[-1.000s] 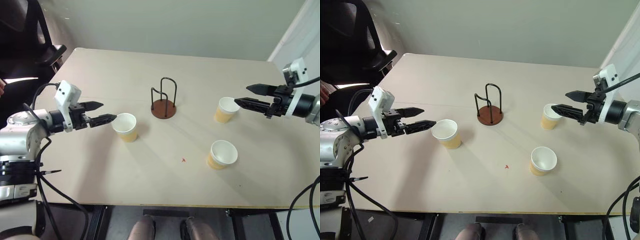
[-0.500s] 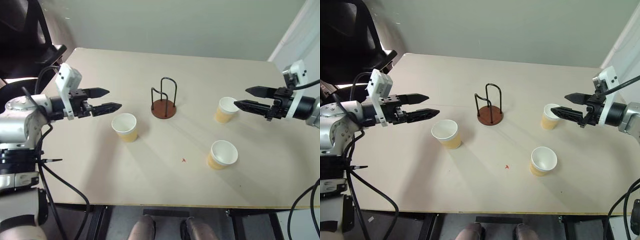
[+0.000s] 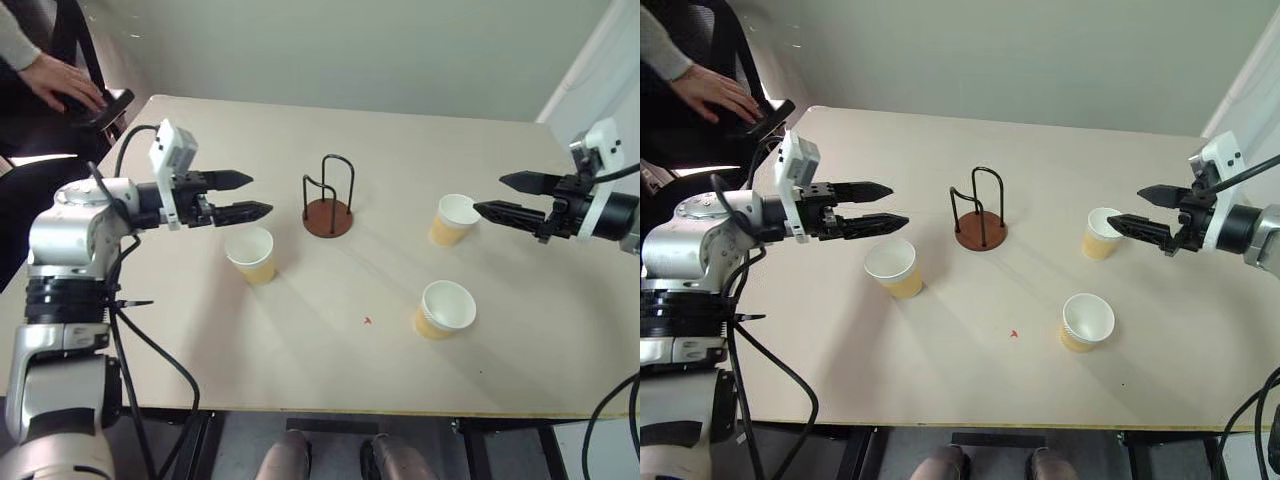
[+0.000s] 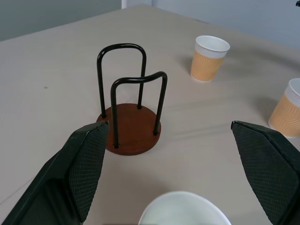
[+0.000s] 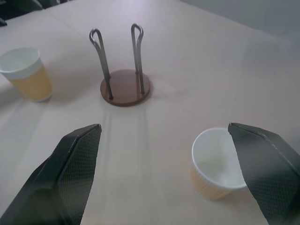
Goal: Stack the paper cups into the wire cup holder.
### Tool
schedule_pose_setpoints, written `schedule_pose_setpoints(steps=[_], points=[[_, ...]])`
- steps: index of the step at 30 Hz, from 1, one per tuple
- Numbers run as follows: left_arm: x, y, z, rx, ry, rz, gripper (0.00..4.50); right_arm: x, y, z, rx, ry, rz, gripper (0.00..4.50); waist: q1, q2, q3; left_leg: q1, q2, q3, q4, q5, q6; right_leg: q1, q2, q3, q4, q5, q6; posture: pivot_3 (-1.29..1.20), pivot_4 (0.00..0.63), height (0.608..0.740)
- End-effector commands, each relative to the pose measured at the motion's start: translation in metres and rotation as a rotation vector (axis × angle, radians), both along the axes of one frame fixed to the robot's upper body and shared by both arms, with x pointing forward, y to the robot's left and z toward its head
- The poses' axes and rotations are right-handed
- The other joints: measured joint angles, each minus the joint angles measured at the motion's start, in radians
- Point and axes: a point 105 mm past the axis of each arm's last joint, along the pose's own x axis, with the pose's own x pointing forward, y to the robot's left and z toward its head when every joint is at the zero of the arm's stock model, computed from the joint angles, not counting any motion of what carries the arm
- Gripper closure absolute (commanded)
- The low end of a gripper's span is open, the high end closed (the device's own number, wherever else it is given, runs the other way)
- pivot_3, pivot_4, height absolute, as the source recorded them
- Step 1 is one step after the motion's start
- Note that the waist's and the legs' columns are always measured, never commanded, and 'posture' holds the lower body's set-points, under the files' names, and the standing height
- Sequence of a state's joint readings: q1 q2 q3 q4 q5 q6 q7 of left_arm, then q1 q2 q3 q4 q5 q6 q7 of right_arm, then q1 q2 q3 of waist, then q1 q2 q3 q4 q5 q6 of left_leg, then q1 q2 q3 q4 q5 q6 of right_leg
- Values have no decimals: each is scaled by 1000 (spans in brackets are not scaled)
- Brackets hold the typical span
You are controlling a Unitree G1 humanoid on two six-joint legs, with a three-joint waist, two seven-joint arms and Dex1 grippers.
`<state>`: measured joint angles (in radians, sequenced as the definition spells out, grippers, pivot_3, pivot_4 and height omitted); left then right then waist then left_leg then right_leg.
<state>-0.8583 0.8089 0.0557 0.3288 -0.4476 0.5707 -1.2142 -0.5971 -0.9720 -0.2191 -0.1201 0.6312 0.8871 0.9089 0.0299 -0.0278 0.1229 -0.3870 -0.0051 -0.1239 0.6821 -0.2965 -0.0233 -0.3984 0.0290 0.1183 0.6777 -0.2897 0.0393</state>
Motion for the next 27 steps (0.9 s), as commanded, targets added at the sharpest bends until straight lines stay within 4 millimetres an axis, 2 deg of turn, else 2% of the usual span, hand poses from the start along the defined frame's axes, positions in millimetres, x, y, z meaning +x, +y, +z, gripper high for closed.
schedule_pose_setpoints(steps=[1,9,14,19,27], points=[[1,-6,12,8,-47,-26,34,-2,2,6,-43,-42,-16,0,-1,0,0,0,0,0,0,0,0,0,0,0,0,0,0,0,150,740],[1,-29,-1,-4,-10,-91,34,2,6,3,-54,-11,4,0,-1,0,0,0,0,0,0,0,0,0,0,0,0,0,0,0,150,740],[3,-26,-3,2,-9,-66,34,9,14,-4,-66,-1,30,0,-1,0,0,0,0,0,0,0,0,0,0,0,0,0,0,0,150,740],[7,-24,-7,15,-6,-34,34,14,20,1,-63,-23,51,0,-2,0,0,0,0,0,1,0,0,0,0,0,1,0,0,0,150,740],[12,-43,-33,35,30,-19,34,7,13,10,-66,-27,59,0,4,0,0,-1,0,0,1,0,0,0,-1,0,0,0,0,0,150,740]])
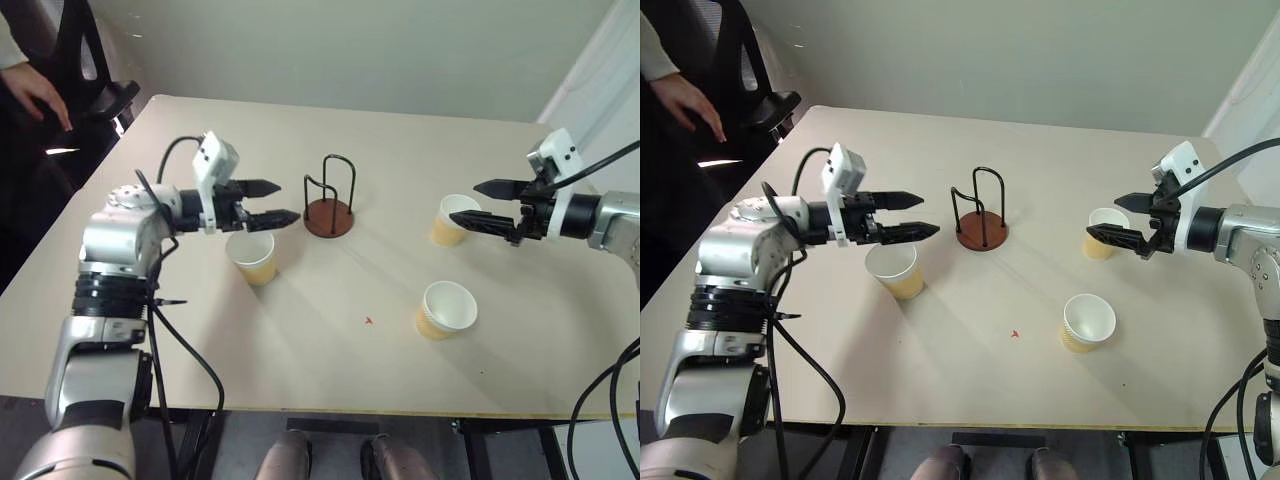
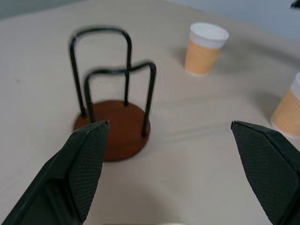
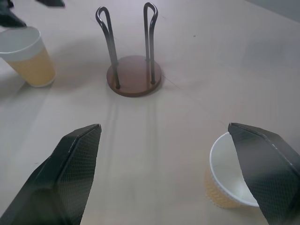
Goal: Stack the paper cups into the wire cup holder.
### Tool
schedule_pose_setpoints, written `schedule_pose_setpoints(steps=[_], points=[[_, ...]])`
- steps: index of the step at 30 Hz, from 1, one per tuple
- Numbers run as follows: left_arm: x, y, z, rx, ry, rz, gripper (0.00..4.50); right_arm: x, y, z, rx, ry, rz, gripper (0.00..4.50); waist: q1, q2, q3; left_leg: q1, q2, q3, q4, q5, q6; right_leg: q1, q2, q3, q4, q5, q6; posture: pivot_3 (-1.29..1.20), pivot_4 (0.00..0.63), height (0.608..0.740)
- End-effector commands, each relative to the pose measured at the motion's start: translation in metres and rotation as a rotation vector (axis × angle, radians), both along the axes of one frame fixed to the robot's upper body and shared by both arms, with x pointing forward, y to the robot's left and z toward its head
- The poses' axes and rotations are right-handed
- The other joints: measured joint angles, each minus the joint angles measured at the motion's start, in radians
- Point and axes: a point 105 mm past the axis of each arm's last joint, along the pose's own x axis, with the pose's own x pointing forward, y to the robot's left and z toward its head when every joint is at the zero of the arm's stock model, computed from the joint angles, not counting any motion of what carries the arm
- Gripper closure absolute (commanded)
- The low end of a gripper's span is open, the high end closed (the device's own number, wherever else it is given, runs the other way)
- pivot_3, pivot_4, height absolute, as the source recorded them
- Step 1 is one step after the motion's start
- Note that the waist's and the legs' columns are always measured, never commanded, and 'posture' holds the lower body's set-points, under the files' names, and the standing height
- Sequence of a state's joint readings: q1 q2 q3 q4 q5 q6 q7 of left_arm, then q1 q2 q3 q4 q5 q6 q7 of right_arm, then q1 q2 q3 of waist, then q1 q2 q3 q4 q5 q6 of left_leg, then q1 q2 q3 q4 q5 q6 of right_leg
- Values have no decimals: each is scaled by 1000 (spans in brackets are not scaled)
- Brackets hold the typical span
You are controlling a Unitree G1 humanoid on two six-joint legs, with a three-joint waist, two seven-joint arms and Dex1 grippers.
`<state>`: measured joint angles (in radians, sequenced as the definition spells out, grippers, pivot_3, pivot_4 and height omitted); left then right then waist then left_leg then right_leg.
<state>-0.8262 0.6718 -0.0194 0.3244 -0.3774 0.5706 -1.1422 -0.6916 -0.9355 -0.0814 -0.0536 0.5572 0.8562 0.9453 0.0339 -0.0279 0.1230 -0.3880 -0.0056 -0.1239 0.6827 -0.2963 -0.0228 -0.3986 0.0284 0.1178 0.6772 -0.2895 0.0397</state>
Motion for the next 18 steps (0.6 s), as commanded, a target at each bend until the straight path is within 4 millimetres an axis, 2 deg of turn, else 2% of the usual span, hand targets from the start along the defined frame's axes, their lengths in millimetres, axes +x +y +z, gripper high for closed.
schedule_pose_setpoints(steps=[1,7,18], points=[[1,-11,8,15,-54,-3,34,-11,-5,22,-7,-58,12,0,1,0,0,0,0,0,0,0,0,0,0,0,0,0,0,0,150,740],[10,-31,9,-6,-65,-16,34,-27,-7,33,13,-44,27,0,2,0,0,0,0,0,1,0,0,0,0,0,0,0,0,0,150,740],[22,-53,6,15,-70,-31,34,-34,-10,35,17,-45,-8,0,2,0,0,0,0,0,1,0,0,0,0,0,1,0,1,0,150,740]])
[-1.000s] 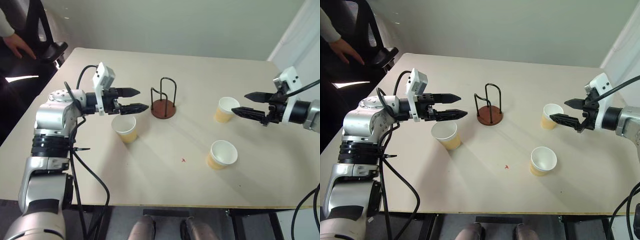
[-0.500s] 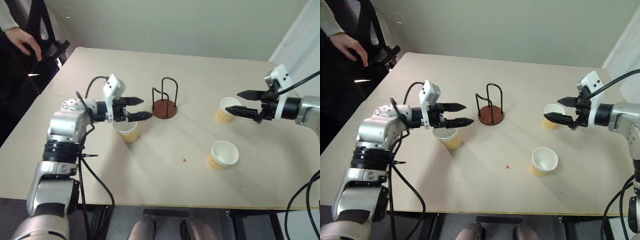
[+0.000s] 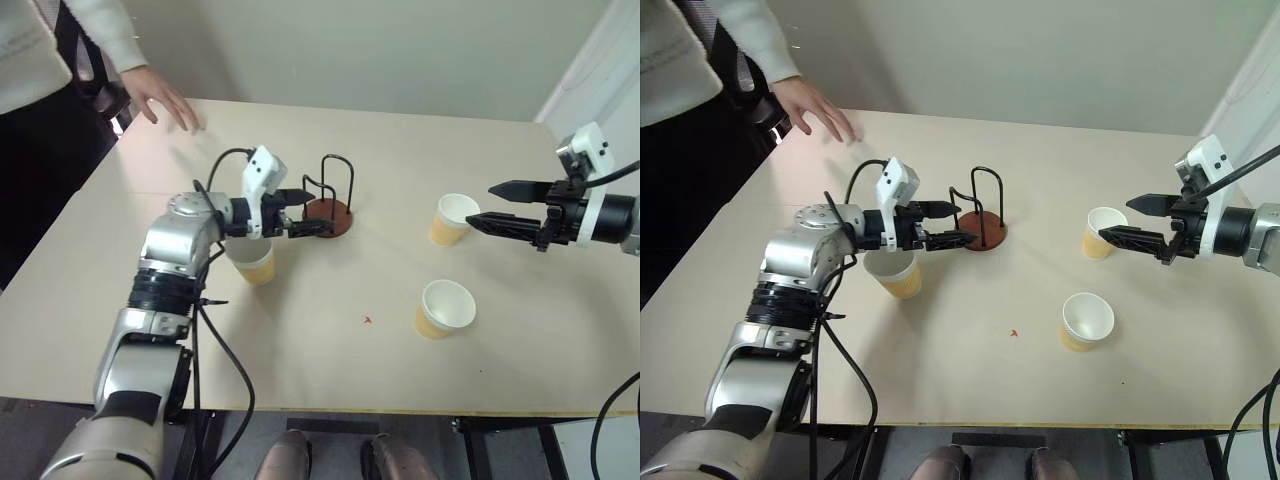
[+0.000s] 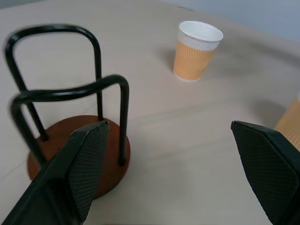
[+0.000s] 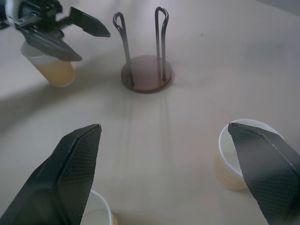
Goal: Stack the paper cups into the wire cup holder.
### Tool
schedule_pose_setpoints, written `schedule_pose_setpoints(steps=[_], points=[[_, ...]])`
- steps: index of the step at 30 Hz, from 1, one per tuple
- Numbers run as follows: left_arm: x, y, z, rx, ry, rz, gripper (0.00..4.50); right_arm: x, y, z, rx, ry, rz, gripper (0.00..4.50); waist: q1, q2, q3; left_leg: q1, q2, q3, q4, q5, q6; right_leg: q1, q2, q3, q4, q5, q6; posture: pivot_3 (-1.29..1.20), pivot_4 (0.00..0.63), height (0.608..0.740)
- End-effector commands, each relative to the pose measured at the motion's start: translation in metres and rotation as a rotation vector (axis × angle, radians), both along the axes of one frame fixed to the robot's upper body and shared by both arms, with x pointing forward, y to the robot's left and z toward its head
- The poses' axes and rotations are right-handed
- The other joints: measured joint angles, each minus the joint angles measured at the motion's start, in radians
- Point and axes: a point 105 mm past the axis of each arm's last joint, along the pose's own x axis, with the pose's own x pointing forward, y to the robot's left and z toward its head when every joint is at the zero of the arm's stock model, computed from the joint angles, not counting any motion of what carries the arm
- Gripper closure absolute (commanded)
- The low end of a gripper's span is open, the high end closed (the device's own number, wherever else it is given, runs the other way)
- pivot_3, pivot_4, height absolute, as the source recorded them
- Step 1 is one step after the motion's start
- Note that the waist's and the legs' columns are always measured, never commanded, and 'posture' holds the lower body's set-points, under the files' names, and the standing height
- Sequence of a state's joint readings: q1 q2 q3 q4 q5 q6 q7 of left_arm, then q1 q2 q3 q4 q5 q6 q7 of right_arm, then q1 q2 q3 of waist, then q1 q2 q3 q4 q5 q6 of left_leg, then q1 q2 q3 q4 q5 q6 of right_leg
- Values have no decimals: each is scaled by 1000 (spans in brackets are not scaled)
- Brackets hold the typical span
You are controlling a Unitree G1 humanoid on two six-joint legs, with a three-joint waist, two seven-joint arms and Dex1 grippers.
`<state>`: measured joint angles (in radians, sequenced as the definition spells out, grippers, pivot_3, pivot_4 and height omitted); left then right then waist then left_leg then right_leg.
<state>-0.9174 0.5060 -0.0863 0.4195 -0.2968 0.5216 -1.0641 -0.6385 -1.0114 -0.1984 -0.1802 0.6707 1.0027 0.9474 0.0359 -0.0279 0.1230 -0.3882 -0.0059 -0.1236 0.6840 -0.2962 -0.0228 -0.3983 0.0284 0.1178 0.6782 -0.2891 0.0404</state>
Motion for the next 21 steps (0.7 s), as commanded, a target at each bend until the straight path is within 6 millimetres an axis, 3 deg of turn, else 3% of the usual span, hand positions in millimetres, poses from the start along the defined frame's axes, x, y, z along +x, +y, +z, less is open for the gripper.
schedule_pose_setpoints(steps=[1,21], points=[[5,-6,12,22,-57,1,34,-9,-5,19,-3,-72,-19,0,0,0,0,0,0,0,0,0,0,0,0,0,0,0,0,0,150,740],[33,-32,-1,20,-81,101,34,-12,-5,18,10,-71,-35,0,7,0,0,0,-1,0,1,0,0,0,0,0,0,0,1,0,150,740]])
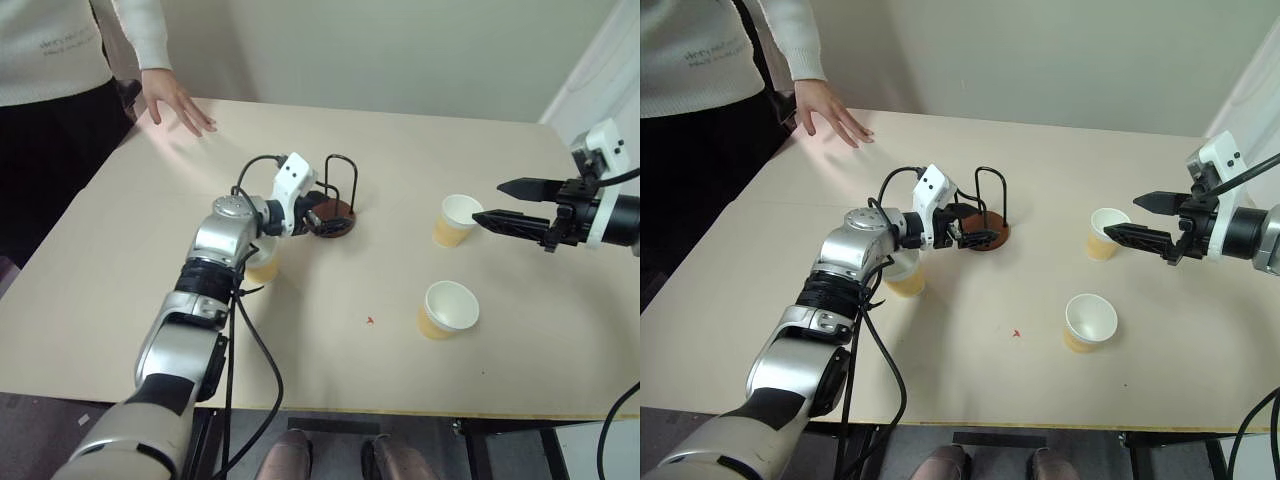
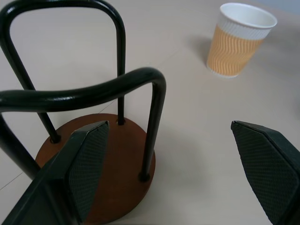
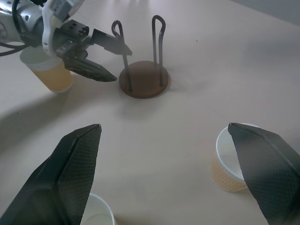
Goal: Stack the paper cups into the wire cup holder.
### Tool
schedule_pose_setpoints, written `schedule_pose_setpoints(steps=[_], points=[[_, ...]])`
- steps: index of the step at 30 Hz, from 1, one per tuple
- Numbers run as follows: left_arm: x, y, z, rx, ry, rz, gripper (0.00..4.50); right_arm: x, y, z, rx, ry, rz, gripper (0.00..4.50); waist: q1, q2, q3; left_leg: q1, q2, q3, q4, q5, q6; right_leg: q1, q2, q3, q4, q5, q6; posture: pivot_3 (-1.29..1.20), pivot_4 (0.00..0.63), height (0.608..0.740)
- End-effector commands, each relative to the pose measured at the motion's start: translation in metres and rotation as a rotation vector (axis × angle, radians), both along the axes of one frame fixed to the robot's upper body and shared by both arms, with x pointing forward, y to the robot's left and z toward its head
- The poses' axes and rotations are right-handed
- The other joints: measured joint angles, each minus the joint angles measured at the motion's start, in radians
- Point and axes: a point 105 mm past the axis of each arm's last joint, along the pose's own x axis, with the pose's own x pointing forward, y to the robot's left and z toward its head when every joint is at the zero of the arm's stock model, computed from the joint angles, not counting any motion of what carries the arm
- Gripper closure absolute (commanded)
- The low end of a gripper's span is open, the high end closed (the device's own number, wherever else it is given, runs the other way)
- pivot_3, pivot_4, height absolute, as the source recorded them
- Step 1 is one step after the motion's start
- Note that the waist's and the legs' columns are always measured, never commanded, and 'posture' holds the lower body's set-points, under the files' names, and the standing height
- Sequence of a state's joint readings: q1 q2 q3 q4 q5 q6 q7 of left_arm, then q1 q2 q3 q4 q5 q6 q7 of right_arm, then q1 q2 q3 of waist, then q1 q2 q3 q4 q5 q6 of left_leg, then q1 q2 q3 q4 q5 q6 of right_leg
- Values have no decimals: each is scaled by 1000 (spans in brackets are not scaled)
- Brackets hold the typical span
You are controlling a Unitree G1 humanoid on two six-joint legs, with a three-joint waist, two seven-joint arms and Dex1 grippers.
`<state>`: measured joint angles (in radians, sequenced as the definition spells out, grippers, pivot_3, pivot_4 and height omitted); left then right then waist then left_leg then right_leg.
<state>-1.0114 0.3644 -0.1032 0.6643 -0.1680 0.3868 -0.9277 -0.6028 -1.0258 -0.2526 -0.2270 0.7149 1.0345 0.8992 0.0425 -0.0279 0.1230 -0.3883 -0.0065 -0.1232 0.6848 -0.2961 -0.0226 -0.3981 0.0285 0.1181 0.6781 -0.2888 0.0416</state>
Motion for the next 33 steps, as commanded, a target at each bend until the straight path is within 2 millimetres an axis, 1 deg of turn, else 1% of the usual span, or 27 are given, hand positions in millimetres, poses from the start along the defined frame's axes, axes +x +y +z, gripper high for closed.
schedule_pose_setpoints(steps=[1,4,9,14,15,19,21,23,25,27,31,33], points=[[5,-9,18,-14,-72,-5,34,-6,-1,14,0,-57,-3,0,1,0,0,0,0,0,0,0,0,0,0,0,0,0,0,0,150,740],[8,-12,17,-25,-72,5,597,-6,-1,14,2,-56,-4,0,4,0,0,0,0,0,1,0,0,0,0,0,0,0,0,0,150,740],[11,-18,17,-38,-77,4,2363,-7,-1,13,7,-53,-6,0,5,0,0,0,0,0,1,0,0,0,0,0,0,0,1,0,150,740],[12,-22,24,-63,-86,-11,4228,-7,-2,13,12,-51,-11,0,6,0,0,0,0,1,1,0,0,0,0,0,0,0,1,0,150,740],[11,-22,26,-68,-89,-24,4478,-8,-2,12,13,-50,-11,0,6,0,0,0,0,1,1,0,0,0,0,0,0,0,1,0,150,740],[4,-22,33,-70,-95,-94,4478,-9,-1,11,14,-47,-10,0,6,0,0,0,-1,1,1,0,0,0,0,1,0,0,1,0,150,740],[-4,-22,37,-73,-89,-163,4478,-10,-1,11,14,-44,-8,0,6,0,0,0,-1,1,1,0,0,0,0,1,0,0,1,0,150,740],[-17,-22,42,-80,-84,-263,4478,-12,-1,11,13,-43,-7,0,6,0,0,0,-1,1,1,0,0,0,0,1,0,0,1,0,150,740],[-41,-19,48,-74,-67,-412,4478,-16,-3,11,8,-36,-7,0,6,0,0,-1,-1,1,0,0,0,0,0,1,0,0,1,0,150,740],[-60,-16,51,-65,-38,-517,4478,-21,-4,12,1,-30,-7,0,7,0,0,-1,-1,1,0,0,0,-1,0,1,-1,0,1,0,150,740],[-80,-14,47,-20,4,-612,4478,-26,-8,12,-4,-26,-16,0,13,0,0,-2,-1,1,1,0,0,-1,0,1,0,-1,2,0,150,740],[-88,-15,44,5,15,-647,4478,-27,-8,11,-4,-23,-20,0,15,0,0,-2,-1,1,3,0,1,0,0,1,0,0,2,0,150,740]])
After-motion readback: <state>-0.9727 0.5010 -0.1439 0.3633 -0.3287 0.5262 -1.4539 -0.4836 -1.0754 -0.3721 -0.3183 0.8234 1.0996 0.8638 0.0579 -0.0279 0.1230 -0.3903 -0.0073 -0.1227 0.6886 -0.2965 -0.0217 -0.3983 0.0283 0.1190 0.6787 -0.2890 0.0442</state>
